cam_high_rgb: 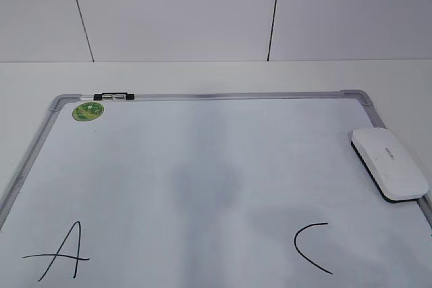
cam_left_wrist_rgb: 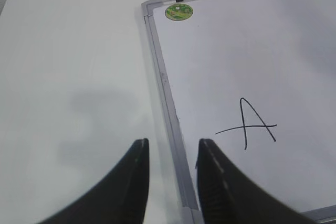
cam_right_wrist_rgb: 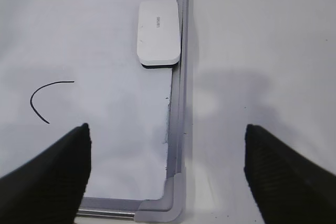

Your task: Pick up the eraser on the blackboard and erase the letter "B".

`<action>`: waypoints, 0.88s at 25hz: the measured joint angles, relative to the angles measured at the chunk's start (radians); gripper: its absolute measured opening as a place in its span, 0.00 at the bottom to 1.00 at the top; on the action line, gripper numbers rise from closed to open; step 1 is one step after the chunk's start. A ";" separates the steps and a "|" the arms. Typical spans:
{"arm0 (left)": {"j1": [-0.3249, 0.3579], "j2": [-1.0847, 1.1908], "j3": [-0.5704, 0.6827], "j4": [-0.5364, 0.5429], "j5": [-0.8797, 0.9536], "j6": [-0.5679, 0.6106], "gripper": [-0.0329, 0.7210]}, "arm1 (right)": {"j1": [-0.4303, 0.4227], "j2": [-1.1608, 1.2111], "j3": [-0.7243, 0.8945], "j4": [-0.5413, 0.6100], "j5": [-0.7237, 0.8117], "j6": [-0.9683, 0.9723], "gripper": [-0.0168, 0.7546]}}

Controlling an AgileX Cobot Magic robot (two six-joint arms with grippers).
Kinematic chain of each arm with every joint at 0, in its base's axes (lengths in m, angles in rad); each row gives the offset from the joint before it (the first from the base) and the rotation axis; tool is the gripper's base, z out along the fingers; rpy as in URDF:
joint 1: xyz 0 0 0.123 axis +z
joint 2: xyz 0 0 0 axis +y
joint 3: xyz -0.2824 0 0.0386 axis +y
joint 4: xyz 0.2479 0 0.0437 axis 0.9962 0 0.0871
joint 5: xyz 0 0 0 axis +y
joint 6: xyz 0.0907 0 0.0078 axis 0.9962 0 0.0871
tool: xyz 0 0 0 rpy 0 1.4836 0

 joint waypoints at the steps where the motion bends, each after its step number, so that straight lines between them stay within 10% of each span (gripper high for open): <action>1: 0.000 0.000 0.000 0.000 0.000 0.000 0.36 | 0.000 0.000 0.000 0.000 0.000 0.000 0.94; 22: 0.000 0.000 0.000 -0.005 0.000 0.000 0.36 | 0.000 0.000 0.000 0.000 0.000 0.000 0.94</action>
